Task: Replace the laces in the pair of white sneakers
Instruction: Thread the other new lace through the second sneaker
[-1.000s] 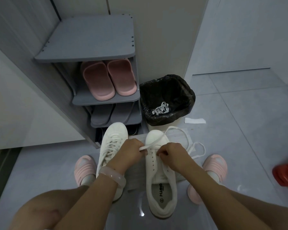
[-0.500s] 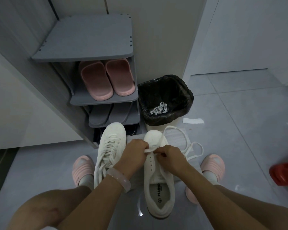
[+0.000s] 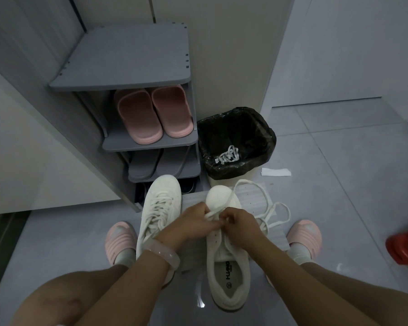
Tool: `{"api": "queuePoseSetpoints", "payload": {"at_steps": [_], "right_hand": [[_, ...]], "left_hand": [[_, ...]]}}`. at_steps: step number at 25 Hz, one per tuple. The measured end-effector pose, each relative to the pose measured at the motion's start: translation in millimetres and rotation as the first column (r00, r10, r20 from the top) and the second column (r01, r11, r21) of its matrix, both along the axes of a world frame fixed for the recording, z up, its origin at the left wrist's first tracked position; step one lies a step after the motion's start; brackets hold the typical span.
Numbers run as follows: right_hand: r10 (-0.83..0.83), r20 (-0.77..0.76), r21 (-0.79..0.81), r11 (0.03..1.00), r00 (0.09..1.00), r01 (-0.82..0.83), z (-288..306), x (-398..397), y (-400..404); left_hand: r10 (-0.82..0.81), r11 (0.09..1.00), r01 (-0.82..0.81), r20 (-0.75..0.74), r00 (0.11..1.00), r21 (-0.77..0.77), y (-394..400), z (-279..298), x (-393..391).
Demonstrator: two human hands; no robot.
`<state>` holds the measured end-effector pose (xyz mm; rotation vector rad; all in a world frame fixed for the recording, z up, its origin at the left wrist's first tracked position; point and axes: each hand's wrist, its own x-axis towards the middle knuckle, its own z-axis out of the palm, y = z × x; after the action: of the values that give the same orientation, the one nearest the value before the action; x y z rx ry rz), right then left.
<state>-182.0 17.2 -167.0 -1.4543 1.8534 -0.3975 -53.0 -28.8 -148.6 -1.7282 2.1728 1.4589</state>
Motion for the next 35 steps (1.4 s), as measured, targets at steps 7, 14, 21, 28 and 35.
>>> {"api": "queuePoseSetpoints", "payload": {"at_steps": [7, 14, 21, 28, 35], "right_hand": [[-0.567, 0.502, 0.047, 0.772, 0.653, 0.634, 39, -43, 2], [-0.599, 0.626, -0.222, 0.477, 0.500, 0.850, 103, -119, -11], [0.241, -0.332, 0.040, 0.970, 0.912, -0.241, 28, -16, 8], [0.176, -0.465, -0.121, 0.958, 0.867, -0.259, 22, 2, 6], [-0.637, -0.193, -0.447, 0.734, 0.747, 0.511, 67, -94, 8]], "left_hand": [[0.217, 0.954, -0.211, -0.004, 0.976, 0.215, 2, 0, 3], [0.224, 0.947, -0.214, -0.014, 0.975, 0.239, 5, 1, 7], [0.121, 0.992, -0.121, 0.020, 0.992, 0.023, 8, 1, 0], [0.111, 0.994, -0.111, -0.001, 0.994, -0.021, 6, 3, 3], [0.195, 0.978, -0.191, -0.045, 0.980, 0.087, 4, 1, 4]]}}
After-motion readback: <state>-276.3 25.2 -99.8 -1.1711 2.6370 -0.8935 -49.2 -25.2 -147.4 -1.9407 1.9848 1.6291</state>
